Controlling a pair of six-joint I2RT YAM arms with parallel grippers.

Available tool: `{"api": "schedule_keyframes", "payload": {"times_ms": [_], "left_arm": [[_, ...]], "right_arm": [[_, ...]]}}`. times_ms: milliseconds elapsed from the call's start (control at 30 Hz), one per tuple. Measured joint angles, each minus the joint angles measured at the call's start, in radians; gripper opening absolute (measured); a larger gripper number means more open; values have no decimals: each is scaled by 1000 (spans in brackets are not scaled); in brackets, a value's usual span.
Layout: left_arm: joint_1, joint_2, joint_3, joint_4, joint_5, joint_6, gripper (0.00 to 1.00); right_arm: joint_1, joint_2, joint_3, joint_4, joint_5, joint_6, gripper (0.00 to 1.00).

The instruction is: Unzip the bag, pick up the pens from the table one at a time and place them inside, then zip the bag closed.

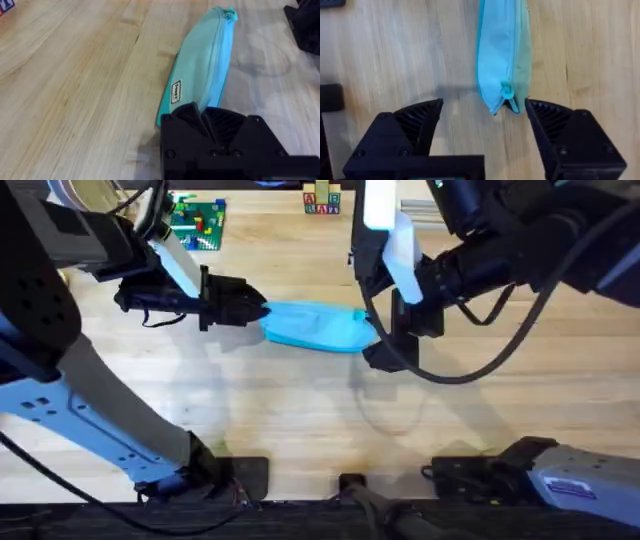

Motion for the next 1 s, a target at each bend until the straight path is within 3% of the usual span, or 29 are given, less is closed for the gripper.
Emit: {"api": "schedule_keyframes", "payload": {"times_ms": [333,600,1000], "left_arm": [[0,0,0,0,0,0,42],[0,0,0,-1,0,0,42],[0,0,0,-1,0,0,42]], "right_arm": [[0,4,1,1,0,0,972],[0,80,2,4,0,2,953],[0,150,2,111,0,30,885]]}}
